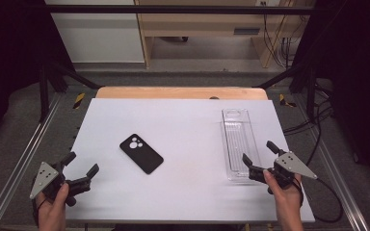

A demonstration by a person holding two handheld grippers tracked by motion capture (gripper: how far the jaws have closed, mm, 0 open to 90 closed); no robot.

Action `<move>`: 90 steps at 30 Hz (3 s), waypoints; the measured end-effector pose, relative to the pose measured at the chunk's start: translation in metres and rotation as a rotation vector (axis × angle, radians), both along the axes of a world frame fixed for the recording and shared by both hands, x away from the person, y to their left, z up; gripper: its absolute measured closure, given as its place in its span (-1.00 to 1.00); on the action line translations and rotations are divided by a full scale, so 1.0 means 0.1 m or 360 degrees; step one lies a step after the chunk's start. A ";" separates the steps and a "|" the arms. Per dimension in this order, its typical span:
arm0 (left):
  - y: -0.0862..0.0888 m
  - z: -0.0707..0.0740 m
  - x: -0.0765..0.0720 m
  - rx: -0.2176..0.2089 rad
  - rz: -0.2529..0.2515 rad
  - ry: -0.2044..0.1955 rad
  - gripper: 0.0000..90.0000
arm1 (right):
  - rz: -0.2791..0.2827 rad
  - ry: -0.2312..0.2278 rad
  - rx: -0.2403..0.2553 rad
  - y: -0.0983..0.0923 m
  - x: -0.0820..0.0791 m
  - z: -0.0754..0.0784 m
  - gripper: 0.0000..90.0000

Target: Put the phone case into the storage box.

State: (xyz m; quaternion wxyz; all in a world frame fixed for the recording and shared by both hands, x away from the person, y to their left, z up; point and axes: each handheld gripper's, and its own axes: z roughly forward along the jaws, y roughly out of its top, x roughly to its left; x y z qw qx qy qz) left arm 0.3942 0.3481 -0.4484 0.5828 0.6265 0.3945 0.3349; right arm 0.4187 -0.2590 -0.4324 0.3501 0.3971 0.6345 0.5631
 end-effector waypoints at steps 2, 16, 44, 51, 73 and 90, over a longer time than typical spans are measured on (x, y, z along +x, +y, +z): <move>0.00 0.00 0.02 -0.0009 0.0003 0.0009 -0.94 | -0.0006 0.0000 0.0004 0.00 0.01 -0.01 -0.91; -0.09 0.04 -0.03 -0.0009 -0.0040 0.0025 -0.94 | -0.0040 -0.0017 -0.0002 0.00 -0.04 0.01 -0.91; -0.61 0.06 0.34 0.0242 -0.0152 0.0329 -0.85 | -0.0054 0.0000 -0.0005 -0.01 -0.01 -0.02 -0.92; -0.89 0.04 0.47 0.0302 -0.0198 0.0443 -0.40 | -0.0046 -0.0003 0.0000 -0.01 -0.01 -0.02 -0.92; -1.32 -0.13 0.70 0.0461 -0.0378 0.0674 1.00 | -0.0023 -0.0007 0.0028 0.02 -0.02 -0.01 -0.92; -1.66 -0.26 0.82 0.0570 -0.0427 0.0823 1.00 | -0.0015 -0.0003 0.0009 0.03 -0.01 -0.01 -0.92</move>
